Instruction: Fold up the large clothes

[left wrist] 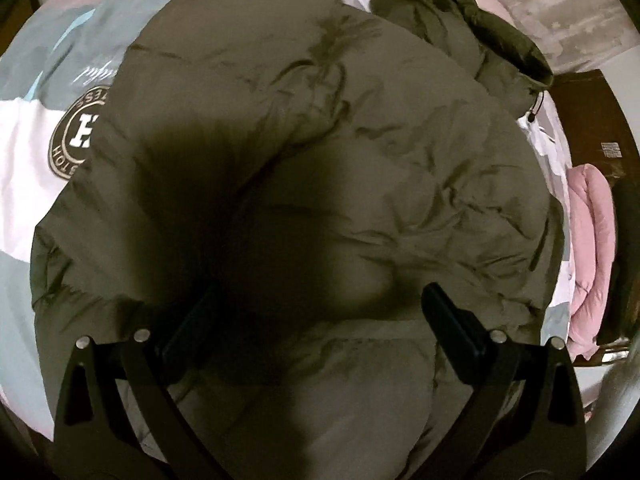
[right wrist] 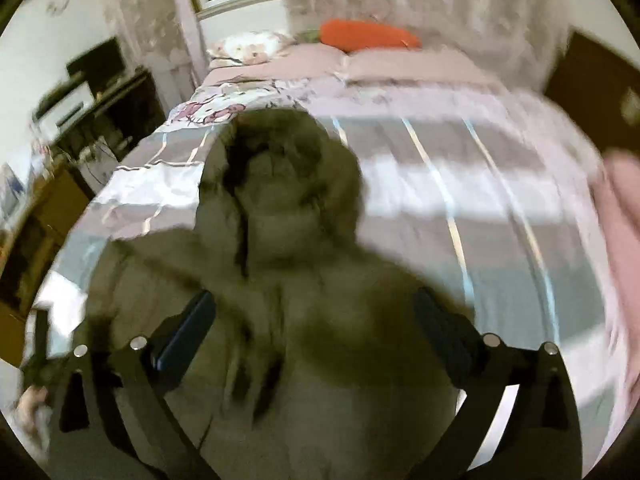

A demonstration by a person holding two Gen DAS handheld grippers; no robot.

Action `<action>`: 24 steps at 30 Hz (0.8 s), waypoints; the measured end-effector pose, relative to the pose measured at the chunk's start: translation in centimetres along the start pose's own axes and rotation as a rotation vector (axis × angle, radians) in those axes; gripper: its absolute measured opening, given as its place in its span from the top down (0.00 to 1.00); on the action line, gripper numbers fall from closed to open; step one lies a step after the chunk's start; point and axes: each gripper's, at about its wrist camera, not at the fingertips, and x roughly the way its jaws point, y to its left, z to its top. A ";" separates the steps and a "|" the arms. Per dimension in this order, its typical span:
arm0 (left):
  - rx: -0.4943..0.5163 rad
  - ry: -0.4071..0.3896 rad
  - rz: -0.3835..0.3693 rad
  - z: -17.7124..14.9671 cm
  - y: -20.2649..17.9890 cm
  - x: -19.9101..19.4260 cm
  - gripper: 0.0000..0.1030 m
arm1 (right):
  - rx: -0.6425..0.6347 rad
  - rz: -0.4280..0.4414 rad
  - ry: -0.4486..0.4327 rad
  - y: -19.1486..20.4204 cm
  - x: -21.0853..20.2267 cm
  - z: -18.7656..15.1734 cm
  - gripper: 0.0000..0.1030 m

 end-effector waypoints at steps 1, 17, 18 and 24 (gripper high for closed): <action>0.001 0.007 0.002 0.6 0.1 0.5 0.02 | -0.050 -0.078 0.004 1.2 2.8 3.0 0.03; 0.001 0.065 0.003 0.4 2.3 0.4 0.02 | -0.124 -0.296 0.246 3.2 20.8 9.7 0.97; -0.005 0.066 0.001 0.5 2.5 0.4 0.02 | -0.127 -0.265 0.209 3.4 19.6 9.7 0.97; -0.017 -0.001 -0.029 1.8 2.9 -2.2 0.02 | -0.084 0.074 -0.090 3.4 2.3 3.9 0.97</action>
